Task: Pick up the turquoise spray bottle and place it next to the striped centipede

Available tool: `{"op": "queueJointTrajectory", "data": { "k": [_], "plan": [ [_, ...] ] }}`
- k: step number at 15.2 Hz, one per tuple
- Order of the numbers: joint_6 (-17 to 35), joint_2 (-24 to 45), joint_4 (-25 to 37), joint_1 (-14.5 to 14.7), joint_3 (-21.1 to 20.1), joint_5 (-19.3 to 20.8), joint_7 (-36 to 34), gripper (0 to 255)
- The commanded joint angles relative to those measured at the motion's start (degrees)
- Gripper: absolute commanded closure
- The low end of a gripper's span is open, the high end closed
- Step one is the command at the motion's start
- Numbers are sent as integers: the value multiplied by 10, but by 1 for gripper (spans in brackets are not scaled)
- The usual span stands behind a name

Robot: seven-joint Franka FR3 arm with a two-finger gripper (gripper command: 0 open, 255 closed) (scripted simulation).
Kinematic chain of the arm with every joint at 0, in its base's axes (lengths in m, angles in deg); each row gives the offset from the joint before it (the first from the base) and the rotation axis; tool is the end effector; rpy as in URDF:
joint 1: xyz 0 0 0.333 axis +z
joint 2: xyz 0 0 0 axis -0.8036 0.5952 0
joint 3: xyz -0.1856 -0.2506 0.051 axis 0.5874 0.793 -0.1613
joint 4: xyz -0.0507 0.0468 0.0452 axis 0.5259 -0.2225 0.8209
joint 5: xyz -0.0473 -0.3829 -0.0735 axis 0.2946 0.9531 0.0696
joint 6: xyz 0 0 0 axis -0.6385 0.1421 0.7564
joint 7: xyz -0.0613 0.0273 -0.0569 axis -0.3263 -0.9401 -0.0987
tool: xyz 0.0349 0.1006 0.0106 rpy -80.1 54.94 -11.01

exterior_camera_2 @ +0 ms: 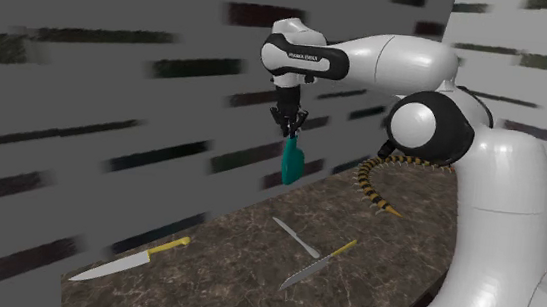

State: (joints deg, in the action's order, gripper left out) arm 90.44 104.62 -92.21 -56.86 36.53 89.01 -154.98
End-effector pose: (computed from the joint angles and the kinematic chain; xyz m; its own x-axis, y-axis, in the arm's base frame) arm 0.6573 0.1152 0.5508 0.5620 -0.8237 0.0753 -0.8265 -0.5555 0.0917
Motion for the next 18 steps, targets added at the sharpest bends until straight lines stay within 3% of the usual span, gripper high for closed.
{"op": "queueJointTrajectory", "data": {
  "k": [1,9,18],
  "plan": [
    [11,-39,-46,-25,3,-12,22,255],
    [18,-147,-143,-101,31,-46,119,255],
    [-1,-221,-181,-168,82,-66,238,255]
  ]
}}
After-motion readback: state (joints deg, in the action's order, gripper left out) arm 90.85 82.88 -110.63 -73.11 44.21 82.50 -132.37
